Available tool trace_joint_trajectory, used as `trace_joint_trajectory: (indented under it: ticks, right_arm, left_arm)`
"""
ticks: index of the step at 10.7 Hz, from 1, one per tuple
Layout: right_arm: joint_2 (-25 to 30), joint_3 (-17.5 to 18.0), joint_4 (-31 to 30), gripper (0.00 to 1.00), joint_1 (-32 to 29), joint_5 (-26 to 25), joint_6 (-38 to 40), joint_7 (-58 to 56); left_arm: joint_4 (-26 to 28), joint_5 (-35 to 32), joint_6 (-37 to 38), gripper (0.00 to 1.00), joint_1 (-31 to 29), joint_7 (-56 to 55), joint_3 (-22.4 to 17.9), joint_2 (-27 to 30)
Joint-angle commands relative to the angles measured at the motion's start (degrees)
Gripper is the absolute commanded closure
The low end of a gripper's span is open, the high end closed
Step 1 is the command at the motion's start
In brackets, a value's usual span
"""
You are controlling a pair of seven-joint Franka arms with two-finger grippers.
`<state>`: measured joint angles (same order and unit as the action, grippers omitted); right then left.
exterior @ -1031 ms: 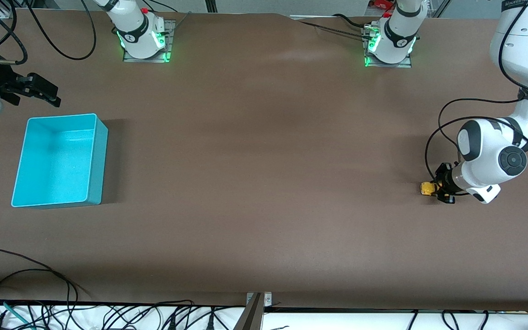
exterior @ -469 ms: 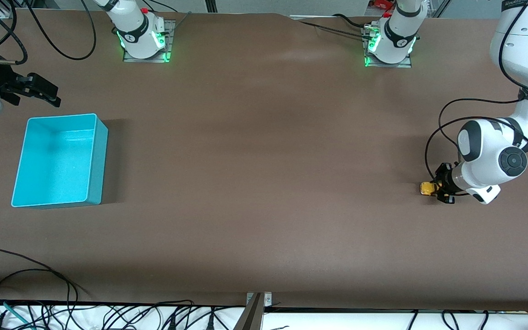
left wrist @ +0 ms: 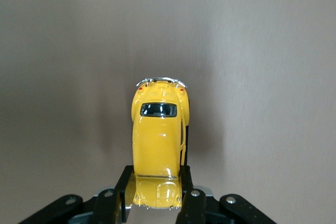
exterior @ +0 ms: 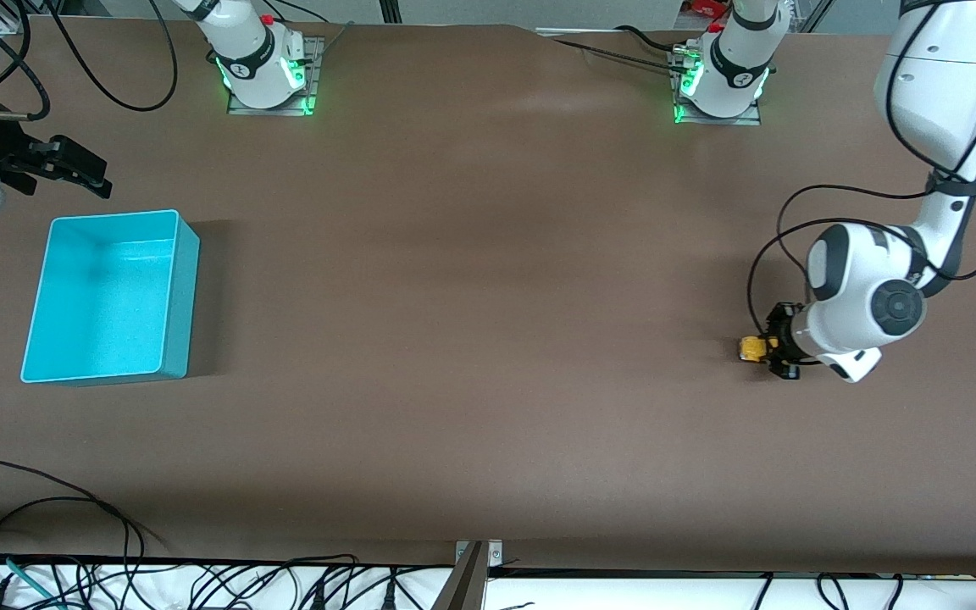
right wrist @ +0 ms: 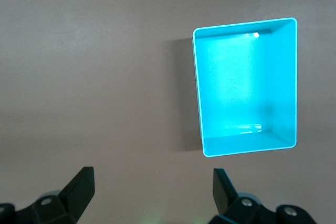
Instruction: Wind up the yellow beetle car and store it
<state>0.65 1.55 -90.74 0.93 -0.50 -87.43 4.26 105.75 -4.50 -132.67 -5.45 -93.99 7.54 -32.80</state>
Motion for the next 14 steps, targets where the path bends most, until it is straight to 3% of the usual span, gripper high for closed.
trace_joint_trajectory:
  ticks: [1, 6, 14]
  right_arm:
    - [-0.12, -0.06, 0.66, 0.0, -0.23, 1.12, 0.77, -0.22]
    - [-0.12, -0.06, 0.83, 0.0, -1.19, 1.3, 0.68, -0.13]
    - [-0.12, 0.12, 0.83, 0.0, -1.02, 1.47, 0.86, 0.31]
  left_arm:
    - [-1.34, -0.51, 1.27, 1.0, 2.01, -4.34, -0.33, -0.94]
    - [-3.19, -0.33, 0.75, 1.0, 2.2, -3.92, -0.42, -4.02]
    - [-3.27, -1.21, 0.04, 1.0, -4.92, 6.71, -0.86, -6.13]
